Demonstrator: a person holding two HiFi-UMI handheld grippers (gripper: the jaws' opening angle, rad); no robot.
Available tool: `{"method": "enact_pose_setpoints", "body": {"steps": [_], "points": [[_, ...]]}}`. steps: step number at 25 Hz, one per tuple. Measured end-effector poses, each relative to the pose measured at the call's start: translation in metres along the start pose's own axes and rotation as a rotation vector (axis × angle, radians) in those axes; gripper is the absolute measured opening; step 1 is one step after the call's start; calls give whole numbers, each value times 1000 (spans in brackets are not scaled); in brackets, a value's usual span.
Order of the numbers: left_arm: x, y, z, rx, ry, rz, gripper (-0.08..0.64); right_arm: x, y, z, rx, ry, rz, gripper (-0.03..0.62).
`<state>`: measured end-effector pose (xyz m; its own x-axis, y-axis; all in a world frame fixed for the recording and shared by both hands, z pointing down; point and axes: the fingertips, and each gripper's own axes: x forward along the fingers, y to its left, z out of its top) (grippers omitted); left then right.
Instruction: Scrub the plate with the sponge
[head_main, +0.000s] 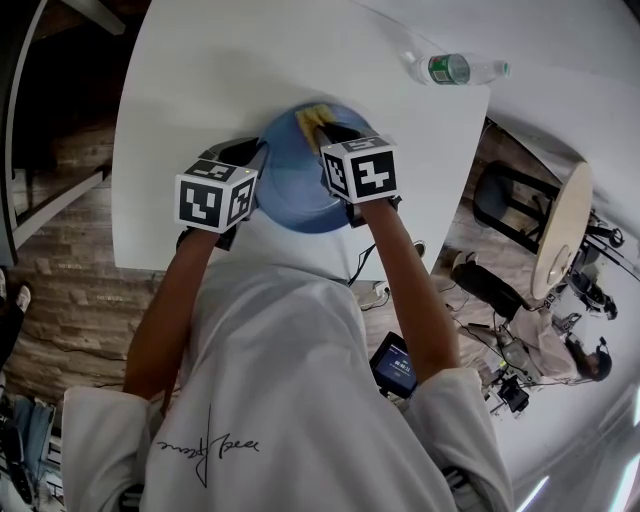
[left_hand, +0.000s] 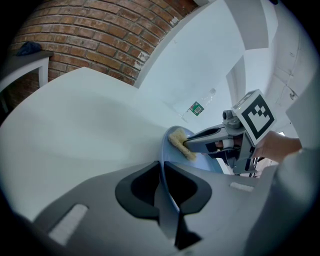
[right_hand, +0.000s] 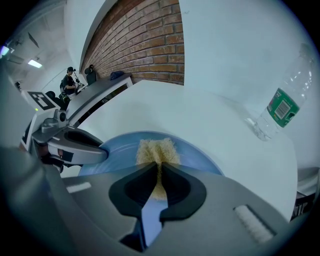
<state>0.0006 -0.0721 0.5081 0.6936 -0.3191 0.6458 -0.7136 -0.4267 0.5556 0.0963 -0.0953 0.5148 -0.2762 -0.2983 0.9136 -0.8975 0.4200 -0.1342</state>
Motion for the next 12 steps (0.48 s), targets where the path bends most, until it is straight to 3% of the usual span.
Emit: {"method": "enact_pose_setpoints", "body": {"steps": [12], "points": [[0, 1, 0, -27, -7, -1, 38, 3, 16, 0, -112, 16, -4, 35]]}}
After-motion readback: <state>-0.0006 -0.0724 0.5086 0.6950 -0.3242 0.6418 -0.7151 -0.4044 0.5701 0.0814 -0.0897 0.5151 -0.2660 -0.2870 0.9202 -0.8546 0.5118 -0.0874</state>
